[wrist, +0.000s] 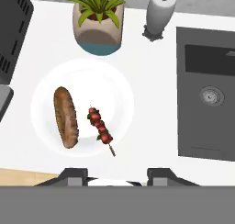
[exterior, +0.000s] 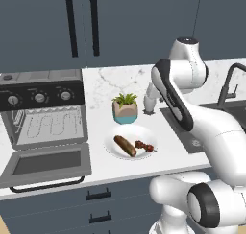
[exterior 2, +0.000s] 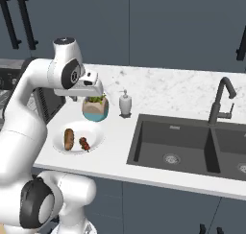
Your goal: Pick up the kebab skewer and baguette bread, and place them inside the toaster oven. Close the toaster oven door and start by setting the timer.
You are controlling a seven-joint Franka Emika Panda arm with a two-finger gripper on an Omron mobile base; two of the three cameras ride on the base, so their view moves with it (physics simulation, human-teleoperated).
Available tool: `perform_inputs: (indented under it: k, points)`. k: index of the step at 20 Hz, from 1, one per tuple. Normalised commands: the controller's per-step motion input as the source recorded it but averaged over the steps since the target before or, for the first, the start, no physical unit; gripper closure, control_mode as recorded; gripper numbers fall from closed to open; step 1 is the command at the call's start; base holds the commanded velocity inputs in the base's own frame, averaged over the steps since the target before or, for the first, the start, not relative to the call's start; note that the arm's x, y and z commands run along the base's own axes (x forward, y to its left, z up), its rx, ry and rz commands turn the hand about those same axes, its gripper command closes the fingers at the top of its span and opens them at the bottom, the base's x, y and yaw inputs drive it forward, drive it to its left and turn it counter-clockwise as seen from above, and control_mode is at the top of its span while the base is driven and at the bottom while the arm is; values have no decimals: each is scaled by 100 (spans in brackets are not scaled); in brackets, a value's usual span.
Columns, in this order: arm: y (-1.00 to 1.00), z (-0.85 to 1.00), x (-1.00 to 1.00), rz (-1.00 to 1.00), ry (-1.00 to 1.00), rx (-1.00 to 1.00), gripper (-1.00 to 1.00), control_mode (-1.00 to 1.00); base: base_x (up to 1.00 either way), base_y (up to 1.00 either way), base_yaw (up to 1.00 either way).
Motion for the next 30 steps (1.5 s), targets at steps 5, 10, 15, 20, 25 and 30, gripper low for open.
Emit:
perform_inputs:
  k: [5,10,15,20,25,30]
  points:
    - [0,-8,-60,-4,3,0,-100,-100,0,0,0]
    - [0,-20,-100,-15,-6,1,-100,-100,0,0,0]
    - [0,-17,-95,-13,-8,2,-100,-100,0,0,0]
    - [3,-7,-29,-16,-2,9,-100,-100,0,0,0]
    - [0,0,-1,-1,0,5,-100,-100,0,0,0]
    - [0,0,0,0,0,0,-100,100,-14,65,8]
